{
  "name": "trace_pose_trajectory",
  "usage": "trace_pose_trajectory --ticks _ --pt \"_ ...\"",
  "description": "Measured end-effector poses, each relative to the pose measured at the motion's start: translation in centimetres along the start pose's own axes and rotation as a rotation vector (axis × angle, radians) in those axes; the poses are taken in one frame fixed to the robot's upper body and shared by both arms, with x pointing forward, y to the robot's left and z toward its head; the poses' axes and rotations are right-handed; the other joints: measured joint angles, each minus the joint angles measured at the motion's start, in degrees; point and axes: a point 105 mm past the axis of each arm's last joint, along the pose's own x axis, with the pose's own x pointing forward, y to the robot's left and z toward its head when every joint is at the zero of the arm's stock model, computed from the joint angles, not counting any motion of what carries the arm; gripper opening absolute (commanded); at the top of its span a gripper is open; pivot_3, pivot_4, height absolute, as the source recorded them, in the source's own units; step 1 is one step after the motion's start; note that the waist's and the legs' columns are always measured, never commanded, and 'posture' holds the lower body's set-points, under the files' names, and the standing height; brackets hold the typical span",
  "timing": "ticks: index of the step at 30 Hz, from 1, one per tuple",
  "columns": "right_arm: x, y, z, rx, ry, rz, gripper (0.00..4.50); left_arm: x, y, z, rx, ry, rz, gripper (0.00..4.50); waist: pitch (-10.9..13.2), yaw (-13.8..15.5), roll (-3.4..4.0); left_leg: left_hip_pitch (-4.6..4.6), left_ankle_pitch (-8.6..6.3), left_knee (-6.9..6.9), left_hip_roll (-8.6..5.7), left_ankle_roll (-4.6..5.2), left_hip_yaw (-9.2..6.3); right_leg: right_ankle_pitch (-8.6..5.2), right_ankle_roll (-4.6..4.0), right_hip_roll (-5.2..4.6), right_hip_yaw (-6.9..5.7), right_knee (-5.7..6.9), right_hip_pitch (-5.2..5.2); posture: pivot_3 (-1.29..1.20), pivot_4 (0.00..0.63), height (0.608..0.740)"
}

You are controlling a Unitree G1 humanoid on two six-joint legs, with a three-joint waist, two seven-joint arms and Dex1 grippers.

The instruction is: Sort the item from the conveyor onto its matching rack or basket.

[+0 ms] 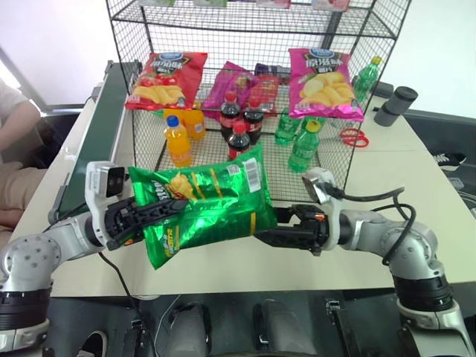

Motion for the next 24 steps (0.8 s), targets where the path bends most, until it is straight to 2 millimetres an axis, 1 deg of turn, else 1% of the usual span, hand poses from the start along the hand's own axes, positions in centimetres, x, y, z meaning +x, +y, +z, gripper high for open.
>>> trace_pose_trajectory --ticks 1,8,9,12,13,14,15,18,19,20,21,22,24 --pt "0.0 0.0 -0.1 0.001 0.004 -0.001 3.63 0.0 0.0 -0.1 0.007 0.008 0.003 0.00 0.0 0.0 0.00 0.00 0.00 0.00 0.00 0.00 0.00 0.00 0.00 0.00 0.00 0.00 0.00 0.00 0.150 0.740" --pt "-0.3 -0.2 -0.1 -0.020 0.024 -0.016 0.18 0.1 0.5 -0.4 0.037 0.020 0.026 0.00 0.0 0.0 0.00 0.00 0.00 0.00 0.00 0.00 -0.01 0.00 0.00 0.01 0.00 0.00 0.00 0.00 0.150 0.740" --pt "-0.3 -0.2 -0.2 -0.026 0.029 -0.015 0.08 0.1 0.6 -0.4 0.040 0.025 0.032 0.00 0.0 -0.1 0.00 0.00 0.00 0.00 0.00 0.00 -0.01 0.00 0.00 0.02 0.00 0.00 0.00 0.00 0.150 0.740" --pt "-0.3 -0.4 -0.2 -0.051 0.037 -0.026 0.08 -0.1 1.3 -0.2 0.048 0.024 0.070 0.00 0.0 0.0 0.00 0.00 0.00 0.00 0.00 0.00 -0.02 0.00 0.00 0.02 0.00 0.00 -0.01 0.00 0.150 0.740" --pt "-0.4 -0.5 -0.2 -0.064 0.040 -0.034 0.00 -0.3 1.6 -0.2 0.047 0.020 0.089 0.56 0.0 0.0 0.00 0.00 0.00 0.00 0.00 0.00 -0.02 0.00 0.00 0.01 0.00 0.00 -0.01 0.00 0.150 0.740" --pt "-0.5 -0.7 -0.2 -0.079 0.044 -0.050 0.00 -0.6 2.0 0.0 0.055 0.009 0.116 0.84 0.0 -0.1 0.00 0.00 0.00 0.00 0.00 0.01 -0.01 0.00 0.00 0.01 0.00 -0.01 -0.01 0.00 0.150 0.740" --pt "-0.7 -1.0 -0.2 -0.088 0.047 -0.066 0.00 -1.0 2.3 0.3 0.069 -0.006 0.143 1.26 0.0 -0.1 0.00 -0.01 0.00 -0.01 0.00 0.00 -0.01 0.00 0.00 0.01 0.00 -0.01 -0.02 0.00 0.150 0.740" --pt "-1.4 -1.6 0.4 -0.145 0.042 -0.126 0.00 -2.2 2.5 1.5 0.125 -0.058 0.203 2.88 0.0 -0.1 0.00 -0.01 0.00 -0.01 0.00 0.01 -0.01 0.00 0.00 0.01 0.00 -0.01 -0.03 0.00 0.150 0.740" --pt "-1.7 -1.9 0.8 -0.179 0.046 -0.155 0.00 -2.5 2.5 1.7 0.136 -0.072 0.215 3.35 0.0 -0.1 0.00 -0.02 0.00 -0.01 0.00 0.01 0.00 0.00 0.00 -0.01 0.00 -0.01 -0.05 0.00 0.150 0.740" --pt "-2.2 -2.2 1.1 -0.218 0.048 -0.192 0.00 -2.9 2.5 1.8 0.142 -0.082 0.229 3.92 0.0 0.0 0.00 -0.03 -0.01 -0.01 -0.01 0.01 0.00 0.00 0.00 -0.02 0.00 -0.03 -0.05 0.00 0.150 0.740" --pt "-2.6 -2.4 1.5 -0.260 0.049 -0.222 0.00 -3.2 2.5 1.8 0.144 -0.087 0.241 4.35 0.0 0.0 0.00 -0.04 -0.01 -0.01 -0.01 0.01 0.00 0.00 0.00 -0.02 0.00 -0.03 -0.05 0.00 0.150 0.740" --pt "-3.1 -2.7 2.0 -0.326 0.048 -0.265 0.00 -3.6 2.6 1.6 0.146 -0.092 0.263 4.44 0.0 0.0 0.00 -0.03 -0.01 -0.01 -0.01 0.01 0.01 0.00 0.00 -0.02 0.00 -0.04 -0.05 0.00 0.150 0.740" --pt "-3.8 -3.0 3.1 -0.411 0.015 -0.316 0.00 -4.0 2.8 1.4 0.152 -0.097 0.288 4.44 0.0 0.0 0.00 -0.04 -0.01 -0.01 0.00 0.01 0.00 0.00 0.00 -0.01 0.00 -0.04 -0.05 0.00 0.150 0.740"
